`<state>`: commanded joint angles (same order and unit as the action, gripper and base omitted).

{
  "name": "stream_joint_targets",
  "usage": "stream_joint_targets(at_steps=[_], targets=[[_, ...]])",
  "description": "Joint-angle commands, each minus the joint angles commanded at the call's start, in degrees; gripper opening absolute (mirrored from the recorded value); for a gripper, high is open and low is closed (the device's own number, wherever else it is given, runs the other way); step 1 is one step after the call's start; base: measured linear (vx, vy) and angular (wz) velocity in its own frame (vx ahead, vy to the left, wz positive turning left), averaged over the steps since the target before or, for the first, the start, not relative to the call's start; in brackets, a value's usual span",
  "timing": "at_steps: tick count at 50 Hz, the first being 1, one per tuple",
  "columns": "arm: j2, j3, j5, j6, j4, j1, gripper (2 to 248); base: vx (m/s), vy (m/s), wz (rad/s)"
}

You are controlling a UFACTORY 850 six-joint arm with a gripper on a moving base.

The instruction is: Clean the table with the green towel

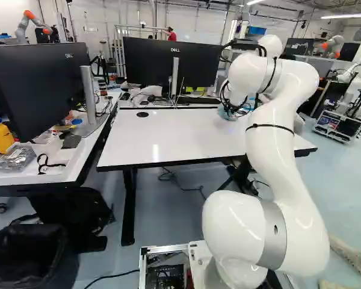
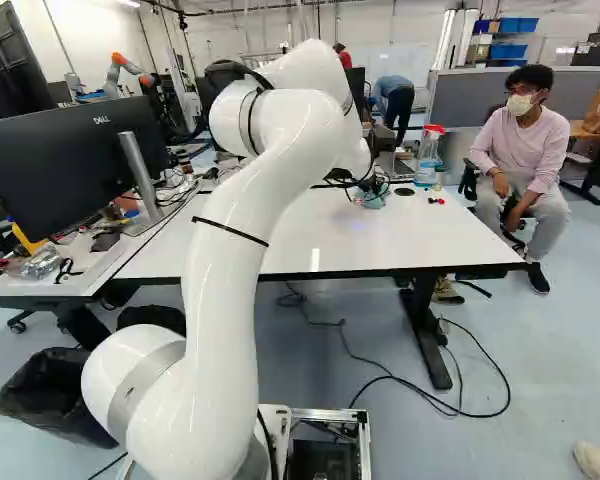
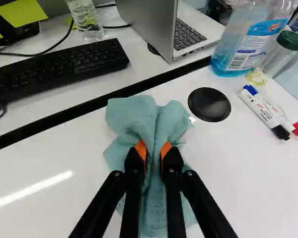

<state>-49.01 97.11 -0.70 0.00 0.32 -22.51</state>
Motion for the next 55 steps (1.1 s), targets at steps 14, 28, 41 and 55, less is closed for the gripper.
stream_joint_targets(at_steps=[14,28,41,55], targets=[[0.0,0.0,-0.34,0.0,0.0,0.0,51,0.0,0.0,0.0],[0.0,0.0,-0.38,0.0,0.0,0.0,51,0.0,0.0,0.0],[0.12,-0.17,-0.38,0.0,0.0,0.14,51,0.0,0.0,0.0],[1.22,-1.78,-0.38,0.0,0.0,1.6,51,0.0,0.0,0.0]])
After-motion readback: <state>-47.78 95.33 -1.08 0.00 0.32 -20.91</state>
